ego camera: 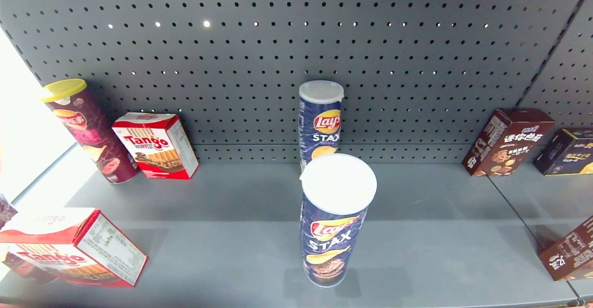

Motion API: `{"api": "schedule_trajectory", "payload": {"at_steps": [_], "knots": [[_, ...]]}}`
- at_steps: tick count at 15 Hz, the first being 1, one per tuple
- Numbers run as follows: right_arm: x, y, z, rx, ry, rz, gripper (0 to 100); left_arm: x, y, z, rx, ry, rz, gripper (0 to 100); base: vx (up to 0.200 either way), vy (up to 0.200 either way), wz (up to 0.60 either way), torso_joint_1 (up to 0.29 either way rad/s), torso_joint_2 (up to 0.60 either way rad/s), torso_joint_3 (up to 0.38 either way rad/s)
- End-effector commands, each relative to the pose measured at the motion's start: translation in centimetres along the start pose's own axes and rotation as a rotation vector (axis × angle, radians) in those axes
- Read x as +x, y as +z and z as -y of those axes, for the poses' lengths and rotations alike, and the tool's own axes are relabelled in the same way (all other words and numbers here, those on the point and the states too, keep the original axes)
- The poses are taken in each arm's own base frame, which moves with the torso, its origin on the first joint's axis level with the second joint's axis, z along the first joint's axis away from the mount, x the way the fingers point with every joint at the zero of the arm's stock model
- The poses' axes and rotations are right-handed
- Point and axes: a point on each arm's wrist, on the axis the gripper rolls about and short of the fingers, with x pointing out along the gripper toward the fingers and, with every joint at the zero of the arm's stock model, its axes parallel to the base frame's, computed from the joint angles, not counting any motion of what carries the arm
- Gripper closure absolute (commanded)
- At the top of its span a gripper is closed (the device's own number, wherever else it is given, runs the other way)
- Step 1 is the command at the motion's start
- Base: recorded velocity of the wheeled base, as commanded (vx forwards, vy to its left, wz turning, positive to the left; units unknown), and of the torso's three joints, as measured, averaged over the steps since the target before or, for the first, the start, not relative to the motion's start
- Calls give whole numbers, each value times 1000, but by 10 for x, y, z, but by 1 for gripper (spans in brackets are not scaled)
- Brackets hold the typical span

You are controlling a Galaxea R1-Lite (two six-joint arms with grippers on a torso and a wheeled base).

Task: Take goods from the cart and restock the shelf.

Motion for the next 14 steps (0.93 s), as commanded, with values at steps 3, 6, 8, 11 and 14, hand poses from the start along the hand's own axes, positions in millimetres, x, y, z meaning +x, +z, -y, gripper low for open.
{"api": "schedule_trajectory", "payload": {"at_steps": [3, 6, 8, 11, 14], "knots": [[0, 0, 0, 0, 0, -2, 0, 0, 0, 0, 0, 0, -1, 0, -67, 0, 0, 2, -1, 1], [0, 0, 0, 0, 0, -2, 0, 0, 0, 0, -1, 0, -1, 0, 0, 0, 0, 0, 0, 0], [0, 0, 0, 0, 0, -2, 0, 0, 0, 0, -1, 0, -1, 0, -100, 0, 0, 4, -1, -1], [0, 0, 0, 0, 0, -2, 0, 0, 0, 0, 0, 0, -1, 0, 0, 0, 0, 0, 0, 0], [0, 0, 0, 0, 0, -2, 0, 0, 0, 0, 0, 0, -1, 0, 0, 0, 0, 0, 0, 0]]}}
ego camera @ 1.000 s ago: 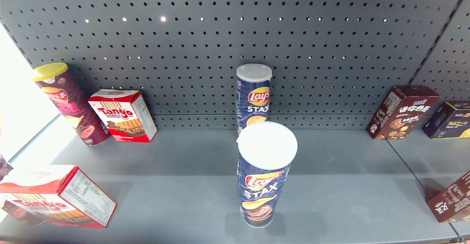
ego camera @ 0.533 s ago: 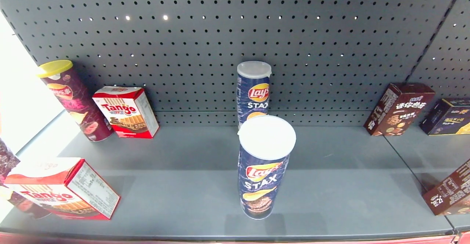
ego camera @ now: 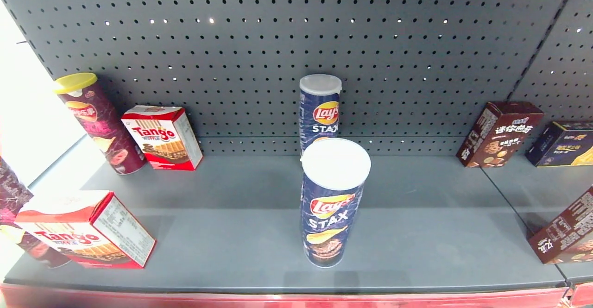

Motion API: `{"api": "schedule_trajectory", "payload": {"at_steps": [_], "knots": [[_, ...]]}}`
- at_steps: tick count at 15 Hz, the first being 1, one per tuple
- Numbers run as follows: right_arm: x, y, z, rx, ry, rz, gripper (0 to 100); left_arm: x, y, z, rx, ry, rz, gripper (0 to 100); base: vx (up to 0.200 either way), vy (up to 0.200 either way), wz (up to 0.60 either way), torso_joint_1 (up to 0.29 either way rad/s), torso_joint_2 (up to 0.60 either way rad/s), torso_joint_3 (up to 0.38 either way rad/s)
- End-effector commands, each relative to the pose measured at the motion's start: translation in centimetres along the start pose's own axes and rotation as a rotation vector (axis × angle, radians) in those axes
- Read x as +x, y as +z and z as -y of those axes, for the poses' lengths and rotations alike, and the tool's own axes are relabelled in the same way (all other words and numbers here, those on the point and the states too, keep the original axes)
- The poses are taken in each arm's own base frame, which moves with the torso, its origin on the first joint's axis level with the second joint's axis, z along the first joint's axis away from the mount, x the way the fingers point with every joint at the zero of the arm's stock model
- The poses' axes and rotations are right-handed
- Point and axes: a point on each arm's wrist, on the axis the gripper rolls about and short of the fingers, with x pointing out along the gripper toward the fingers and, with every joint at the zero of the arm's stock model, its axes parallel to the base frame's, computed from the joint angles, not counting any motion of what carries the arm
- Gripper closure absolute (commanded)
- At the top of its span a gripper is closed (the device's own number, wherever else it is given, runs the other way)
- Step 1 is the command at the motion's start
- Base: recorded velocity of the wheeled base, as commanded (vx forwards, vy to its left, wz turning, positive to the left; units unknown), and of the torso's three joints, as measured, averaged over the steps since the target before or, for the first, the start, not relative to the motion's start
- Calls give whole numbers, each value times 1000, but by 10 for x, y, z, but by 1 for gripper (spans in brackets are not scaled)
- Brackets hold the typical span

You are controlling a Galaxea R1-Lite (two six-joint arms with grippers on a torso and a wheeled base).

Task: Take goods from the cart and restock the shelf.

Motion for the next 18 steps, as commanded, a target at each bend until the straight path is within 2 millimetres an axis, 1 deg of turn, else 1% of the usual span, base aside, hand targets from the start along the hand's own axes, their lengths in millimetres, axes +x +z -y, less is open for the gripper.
{"api": "schedule_trajectory", "payload": {"at_steps": [1, 18], "knots": [[0, 0, 0, 0, 0, -1, 0, 0, 0, 0, 0, 0, -1, 0, 0, 0, 0, 0, 0, 0], [0, 0, 0, 0, 0, -1, 0, 0, 0, 0, 0, -2, 0, 0, 0, 0, 0, 0, 0, 0]]}}
